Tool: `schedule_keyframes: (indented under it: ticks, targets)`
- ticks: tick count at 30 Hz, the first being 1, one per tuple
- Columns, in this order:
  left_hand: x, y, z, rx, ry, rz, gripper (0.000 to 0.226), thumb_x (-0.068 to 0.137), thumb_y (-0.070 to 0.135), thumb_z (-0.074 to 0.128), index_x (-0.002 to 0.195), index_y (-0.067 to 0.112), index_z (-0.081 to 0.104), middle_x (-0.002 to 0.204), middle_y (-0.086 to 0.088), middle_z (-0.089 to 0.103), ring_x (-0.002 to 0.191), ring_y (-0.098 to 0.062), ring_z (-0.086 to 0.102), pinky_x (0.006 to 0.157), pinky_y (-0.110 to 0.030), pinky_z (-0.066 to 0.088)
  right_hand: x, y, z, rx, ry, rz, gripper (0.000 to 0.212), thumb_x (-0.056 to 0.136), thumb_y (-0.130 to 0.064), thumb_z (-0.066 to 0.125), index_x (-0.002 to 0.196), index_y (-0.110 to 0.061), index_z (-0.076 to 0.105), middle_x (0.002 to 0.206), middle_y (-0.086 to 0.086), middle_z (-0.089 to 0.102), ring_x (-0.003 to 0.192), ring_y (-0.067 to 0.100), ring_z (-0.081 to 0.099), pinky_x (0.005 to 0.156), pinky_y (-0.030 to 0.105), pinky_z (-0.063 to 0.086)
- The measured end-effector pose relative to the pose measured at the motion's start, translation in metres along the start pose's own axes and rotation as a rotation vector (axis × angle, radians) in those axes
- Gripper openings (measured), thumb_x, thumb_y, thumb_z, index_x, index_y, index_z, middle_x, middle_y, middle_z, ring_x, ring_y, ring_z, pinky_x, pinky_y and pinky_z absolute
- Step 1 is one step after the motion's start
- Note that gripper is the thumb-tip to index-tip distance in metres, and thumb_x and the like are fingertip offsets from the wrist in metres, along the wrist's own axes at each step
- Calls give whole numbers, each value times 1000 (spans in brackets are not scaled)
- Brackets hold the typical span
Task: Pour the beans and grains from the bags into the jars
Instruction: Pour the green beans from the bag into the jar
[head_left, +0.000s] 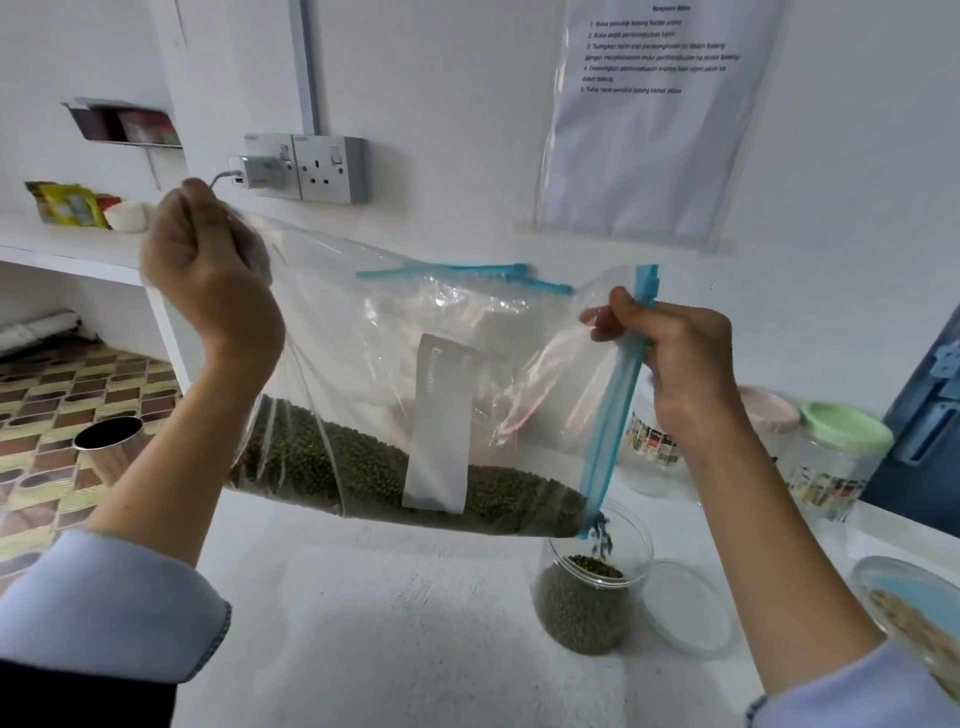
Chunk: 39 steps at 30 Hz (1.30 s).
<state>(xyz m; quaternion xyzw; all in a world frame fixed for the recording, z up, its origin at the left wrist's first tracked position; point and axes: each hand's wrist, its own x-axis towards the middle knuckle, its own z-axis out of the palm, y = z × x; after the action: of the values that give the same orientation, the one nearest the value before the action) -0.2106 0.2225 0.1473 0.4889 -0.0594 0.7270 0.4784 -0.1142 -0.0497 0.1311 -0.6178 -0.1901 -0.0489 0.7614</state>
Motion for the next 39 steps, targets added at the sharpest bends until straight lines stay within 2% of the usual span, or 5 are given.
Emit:
schedule_keyframes:
  ticks: [9,19,26,32,39]
  targets:
    - [-2,-2,2,-15,26,-44,40,100,9,35,61,16,38,41,14,39,35,-13,28,37,-26,22,-2,0,-1,22,117,-10,19,86,-17,67,67,-16,71,71,-5,73,66,9,63,86,27,48]
    - [-1,-5,-1,1,28,-36,40,100,8,34,61,15,39,43,11,40,37,-15,29,38,-24,24,1,-1,2,-7,19,10,18,85,-16,69,68,-13,73,73,0,74,69,12,65,84,28,49]
    - [-2,-8,-3,-8,51,-26,38,100,13,36,62,14,37,44,2,35,39,-22,24,40,-21,24,5,-1,7,-20,14,-14,17,85,-16,69,67,-14,73,73,0,74,71,13,65,93,31,49]
    - [2,-13,-5,-11,39,-12,38,100,13,36,62,14,39,42,8,39,37,-20,25,39,-21,25,11,-2,9,-30,-21,-15,16,85,-16,69,70,-11,74,76,3,75,69,13,65,98,37,48]
    - [0,-13,-3,-6,47,-41,38,100,14,36,62,13,39,44,3,37,36,-17,26,38,-21,24,15,6,3,-22,41,-22,20,86,-18,69,66,-15,72,73,-2,74,69,12,65,87,29,48]
